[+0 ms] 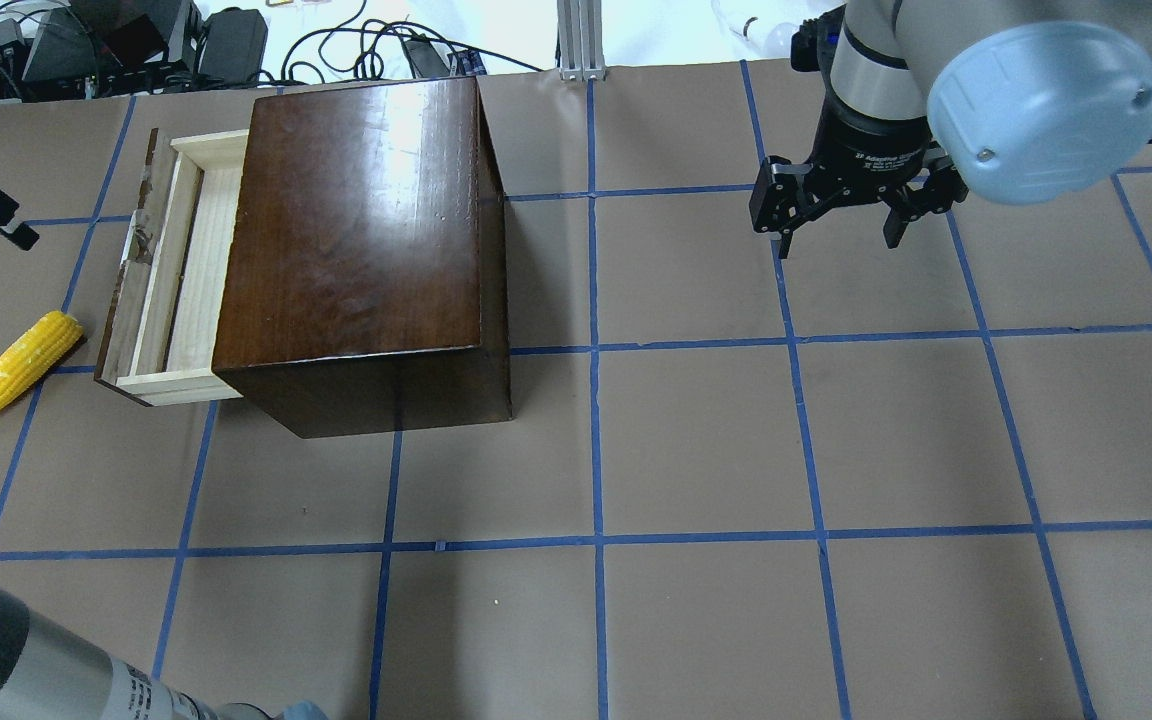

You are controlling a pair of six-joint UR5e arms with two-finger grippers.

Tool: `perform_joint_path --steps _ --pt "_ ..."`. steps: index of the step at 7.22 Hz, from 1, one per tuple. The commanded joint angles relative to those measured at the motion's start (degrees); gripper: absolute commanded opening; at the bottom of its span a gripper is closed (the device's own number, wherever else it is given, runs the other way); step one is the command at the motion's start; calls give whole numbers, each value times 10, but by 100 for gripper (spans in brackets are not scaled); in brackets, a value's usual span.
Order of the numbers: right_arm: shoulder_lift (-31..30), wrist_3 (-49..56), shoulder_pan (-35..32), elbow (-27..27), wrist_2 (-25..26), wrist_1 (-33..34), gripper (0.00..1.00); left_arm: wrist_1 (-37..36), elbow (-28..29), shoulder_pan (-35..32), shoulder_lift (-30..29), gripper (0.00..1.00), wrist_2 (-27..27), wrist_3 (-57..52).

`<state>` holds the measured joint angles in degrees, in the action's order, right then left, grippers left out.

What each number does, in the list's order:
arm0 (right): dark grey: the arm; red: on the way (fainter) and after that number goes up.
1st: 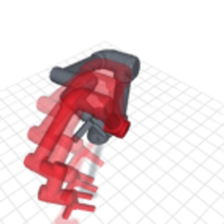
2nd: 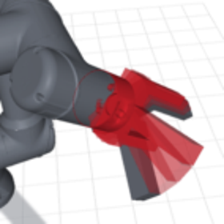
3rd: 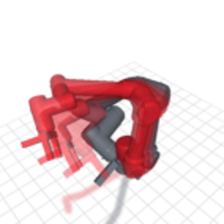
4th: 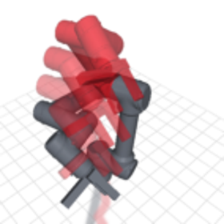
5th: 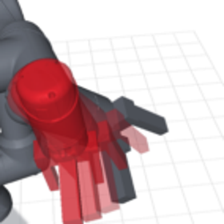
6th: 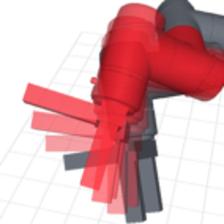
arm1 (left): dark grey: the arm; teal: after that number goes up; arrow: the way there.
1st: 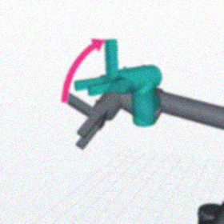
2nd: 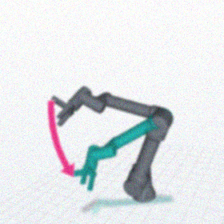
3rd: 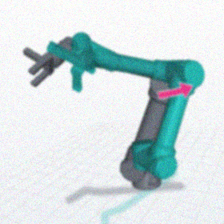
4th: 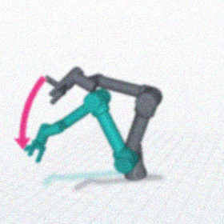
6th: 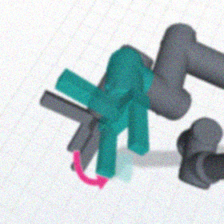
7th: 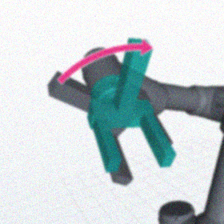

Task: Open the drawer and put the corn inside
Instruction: 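Release the handle and raise the left gripper away from the drawer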

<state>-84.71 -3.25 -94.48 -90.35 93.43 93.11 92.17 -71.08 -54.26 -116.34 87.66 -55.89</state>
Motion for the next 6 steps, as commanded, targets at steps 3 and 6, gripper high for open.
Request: perform_joint_path --steps 3,6 --pt "0 0 0 0 1 1 100 -62 -11 64 -37 100 31 -190" --pt "0 0 0 0 1 1 100 -160 -88 70 -57 100 60 -266"
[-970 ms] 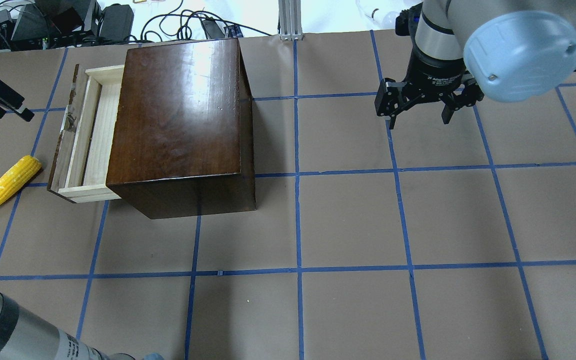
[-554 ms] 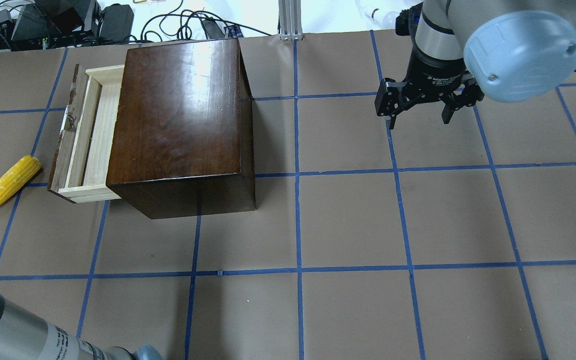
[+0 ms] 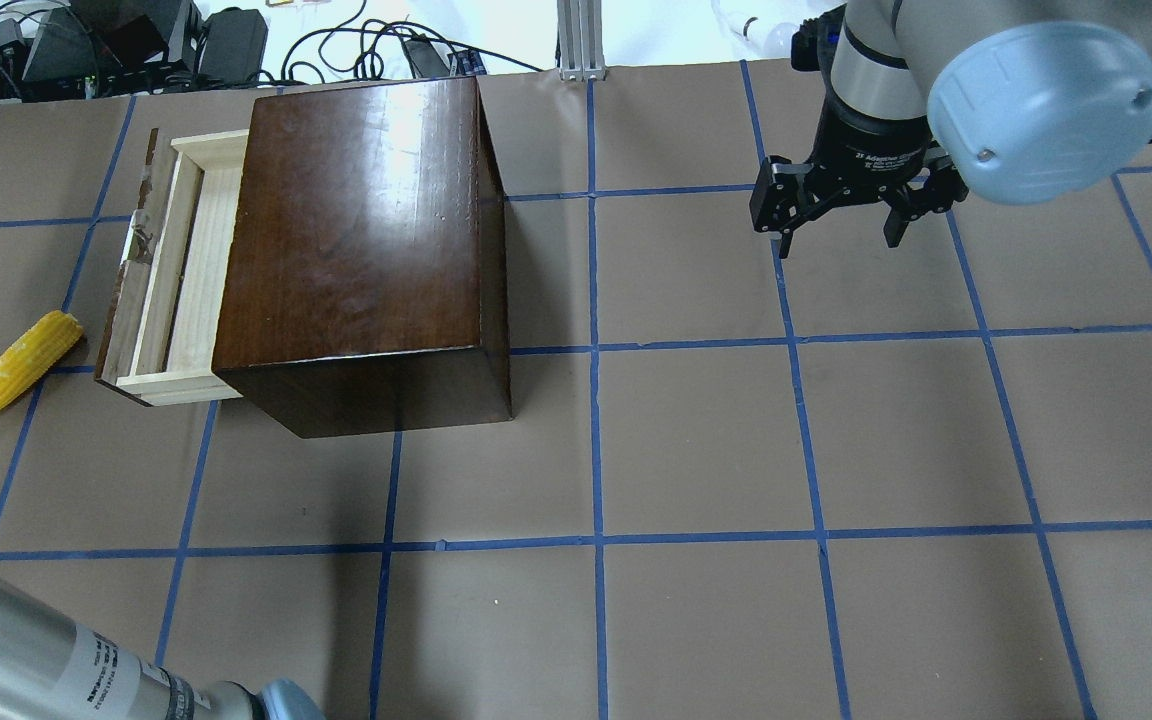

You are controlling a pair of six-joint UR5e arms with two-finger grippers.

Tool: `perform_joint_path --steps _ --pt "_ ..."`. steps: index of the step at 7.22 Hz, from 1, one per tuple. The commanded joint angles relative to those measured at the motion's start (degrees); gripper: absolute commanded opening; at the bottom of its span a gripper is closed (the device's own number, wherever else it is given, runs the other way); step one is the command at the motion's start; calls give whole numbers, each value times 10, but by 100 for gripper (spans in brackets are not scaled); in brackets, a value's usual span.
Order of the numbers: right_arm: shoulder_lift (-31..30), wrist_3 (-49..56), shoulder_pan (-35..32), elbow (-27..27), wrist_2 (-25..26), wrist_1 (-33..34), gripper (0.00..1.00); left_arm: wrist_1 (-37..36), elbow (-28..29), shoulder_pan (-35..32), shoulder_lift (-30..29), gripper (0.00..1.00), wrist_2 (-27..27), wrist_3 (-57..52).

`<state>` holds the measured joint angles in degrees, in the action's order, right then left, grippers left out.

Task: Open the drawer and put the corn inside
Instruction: 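Lower the left gripper onto the yellow corn cob and grasp it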

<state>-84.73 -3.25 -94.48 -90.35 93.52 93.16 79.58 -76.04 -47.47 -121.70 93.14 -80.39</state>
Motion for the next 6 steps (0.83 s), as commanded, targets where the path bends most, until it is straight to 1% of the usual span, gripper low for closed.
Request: perform_joint_path --steps 1,2,3,4,5,6 --pt "0 0 0 0 -1 -1 100 -47 -70 2 -2 100 4 -20" --pt "1 0 0 0 -1 -1 100 -89 -98 2 -5 100 7 -17" --pt "0 0 0 0 -1 -1 100 -133 -117 2 -6 100 32 -21" --pt "0 0 0 0 -1 0 100 -137 -125 2 -5 100 35 -24" --pt "1 0 0 0 -1 -1 100 -166 -127 1 -6 100 36 -40" --pt "0 0 0 0 -1 -1 100 -173 -130 1 -8 100 31 -42"
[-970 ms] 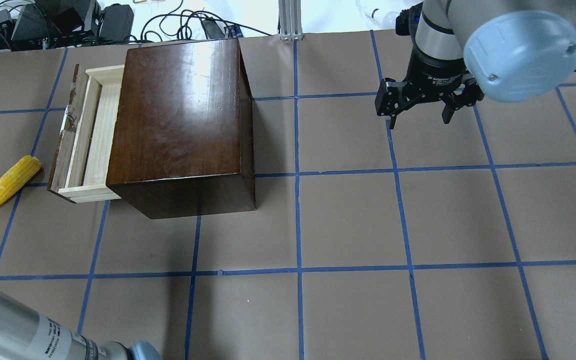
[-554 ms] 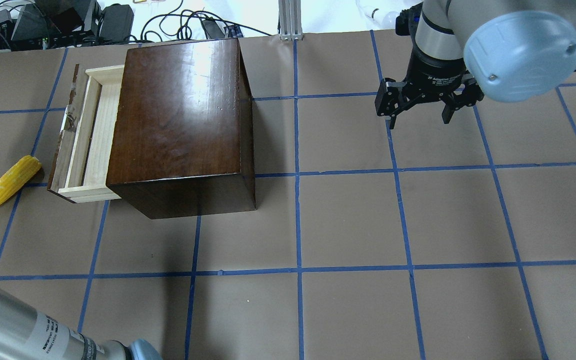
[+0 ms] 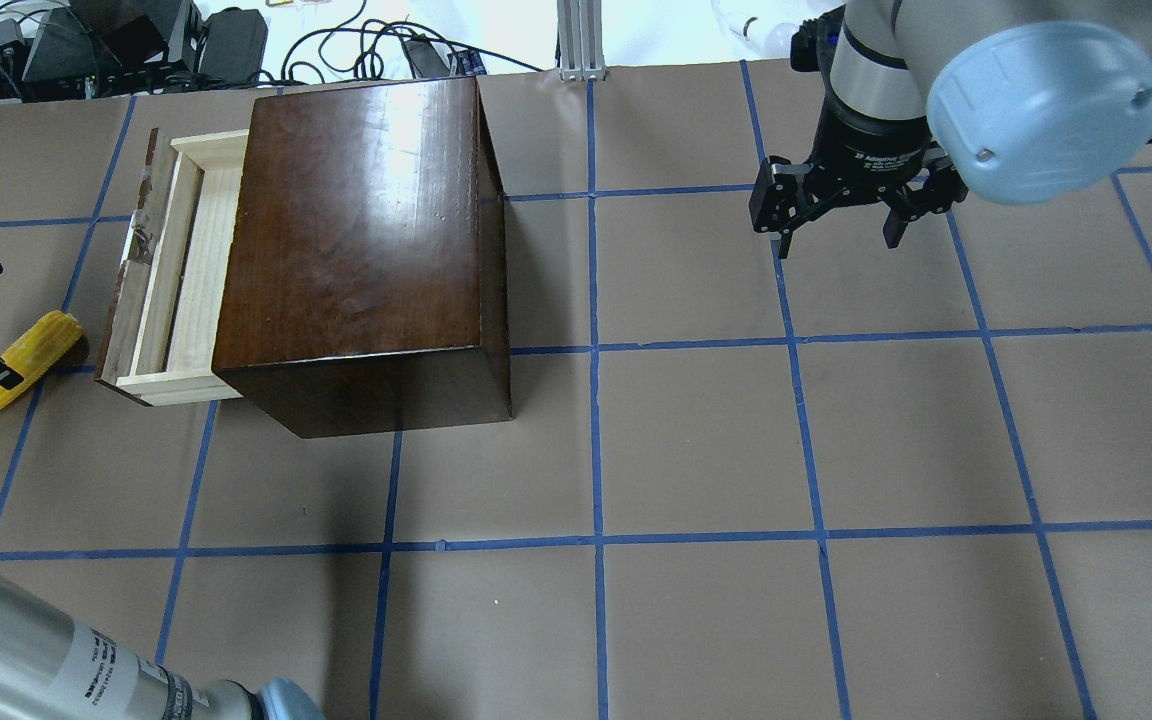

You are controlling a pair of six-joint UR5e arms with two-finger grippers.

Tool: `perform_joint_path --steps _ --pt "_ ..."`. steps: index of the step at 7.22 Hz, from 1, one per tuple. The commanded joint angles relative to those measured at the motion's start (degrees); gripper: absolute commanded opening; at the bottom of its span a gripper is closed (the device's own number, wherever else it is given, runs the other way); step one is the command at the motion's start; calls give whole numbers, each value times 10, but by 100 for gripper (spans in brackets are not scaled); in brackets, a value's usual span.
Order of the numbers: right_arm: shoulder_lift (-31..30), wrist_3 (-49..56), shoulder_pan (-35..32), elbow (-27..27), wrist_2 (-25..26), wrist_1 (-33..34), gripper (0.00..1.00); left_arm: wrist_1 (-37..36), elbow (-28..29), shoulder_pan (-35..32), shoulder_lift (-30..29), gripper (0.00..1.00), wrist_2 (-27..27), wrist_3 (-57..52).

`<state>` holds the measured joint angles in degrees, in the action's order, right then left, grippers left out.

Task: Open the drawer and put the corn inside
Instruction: 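Lower the left gripper onto the yellow corn cob and grasp it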

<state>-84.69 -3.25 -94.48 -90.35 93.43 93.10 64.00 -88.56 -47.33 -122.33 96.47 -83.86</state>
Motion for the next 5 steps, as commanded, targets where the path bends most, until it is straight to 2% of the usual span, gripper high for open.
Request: perform_joint_path --steps 1,5 --pt "0 0 0 0 0 0 100 -19 -13 0 -4 100 -1 -5" --pt "0 0 0 0 0 1 100 -25 -11 0 -23 100 -1 -2"
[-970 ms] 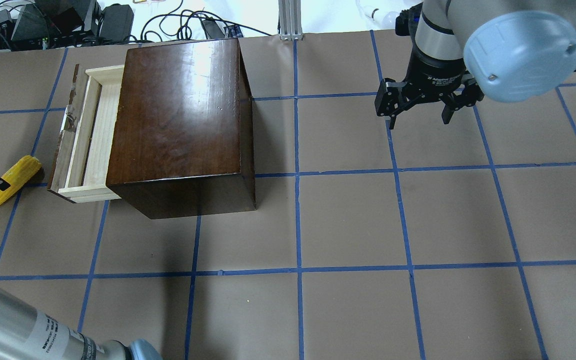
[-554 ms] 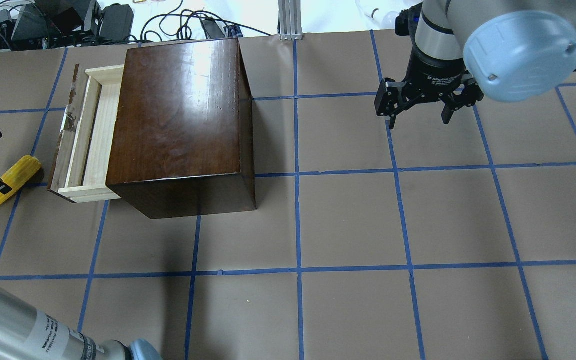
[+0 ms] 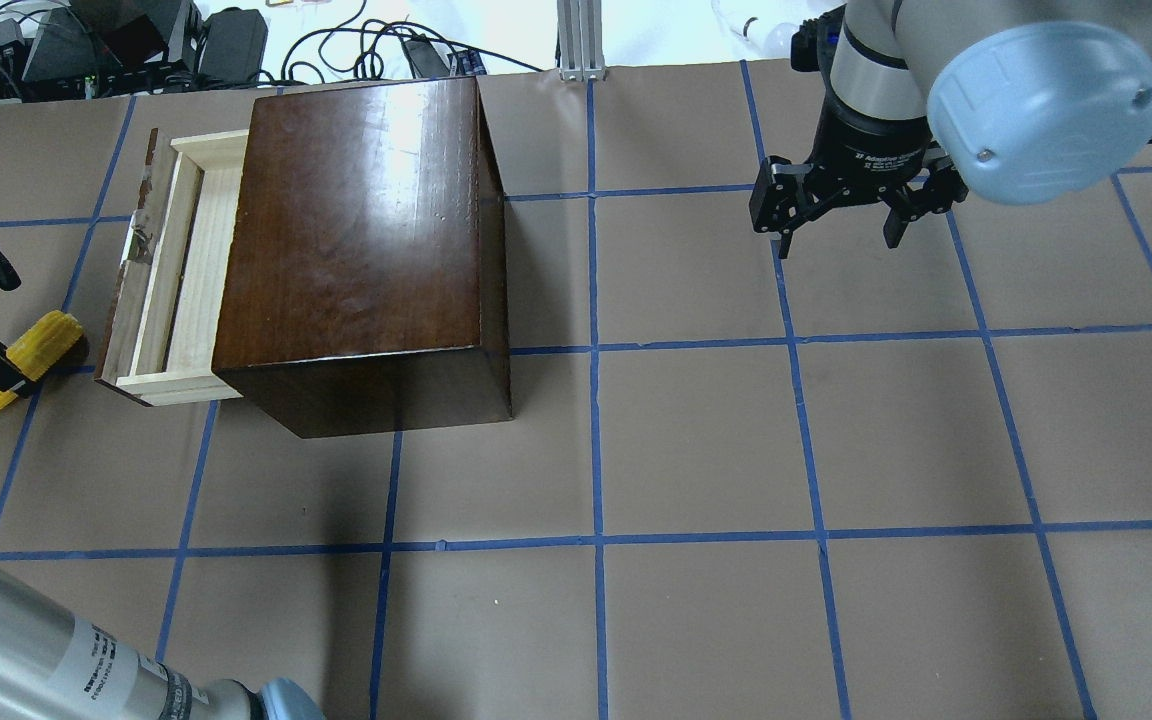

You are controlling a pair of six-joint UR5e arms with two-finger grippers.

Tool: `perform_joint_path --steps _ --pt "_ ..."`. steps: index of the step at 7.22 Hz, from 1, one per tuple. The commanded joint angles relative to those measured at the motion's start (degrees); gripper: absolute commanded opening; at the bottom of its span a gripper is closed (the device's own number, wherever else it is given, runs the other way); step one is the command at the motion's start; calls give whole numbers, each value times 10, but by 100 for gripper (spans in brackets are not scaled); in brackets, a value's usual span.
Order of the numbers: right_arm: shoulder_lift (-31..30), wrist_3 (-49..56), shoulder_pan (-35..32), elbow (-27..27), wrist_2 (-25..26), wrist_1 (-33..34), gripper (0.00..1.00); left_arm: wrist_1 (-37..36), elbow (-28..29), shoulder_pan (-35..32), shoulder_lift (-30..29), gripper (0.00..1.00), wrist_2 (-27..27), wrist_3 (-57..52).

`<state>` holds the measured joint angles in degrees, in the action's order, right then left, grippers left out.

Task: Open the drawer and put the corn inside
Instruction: 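Lower the left gripper onto the yellow corn cob and grasp it, then lift the corn cob and carry it over the open drawer with the left gripper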

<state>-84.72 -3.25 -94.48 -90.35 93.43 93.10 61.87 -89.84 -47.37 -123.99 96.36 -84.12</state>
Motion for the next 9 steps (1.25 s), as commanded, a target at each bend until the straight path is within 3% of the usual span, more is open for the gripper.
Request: perform_joint_path --steps 1,2,3,4,7,9 --pt "0 0 0 0 0 0 100 -6 3 0 -11 100 1 4" --pt "0 0 0 0 0 0 100 -7 3 0 -12 67 2 2" --pt "0 0 0 0 0 0 100 -7 3 0 -12 24 2 0" --pt "0 0 0 0 0 0 100 -6 3 0 -12 0 1 0" --pt "0 0 0 0 0 1 100 3 27 -9 21 0 5 10" --pt "0 0 0 0 0 0 100 94 87 -41 52 0 3 81"
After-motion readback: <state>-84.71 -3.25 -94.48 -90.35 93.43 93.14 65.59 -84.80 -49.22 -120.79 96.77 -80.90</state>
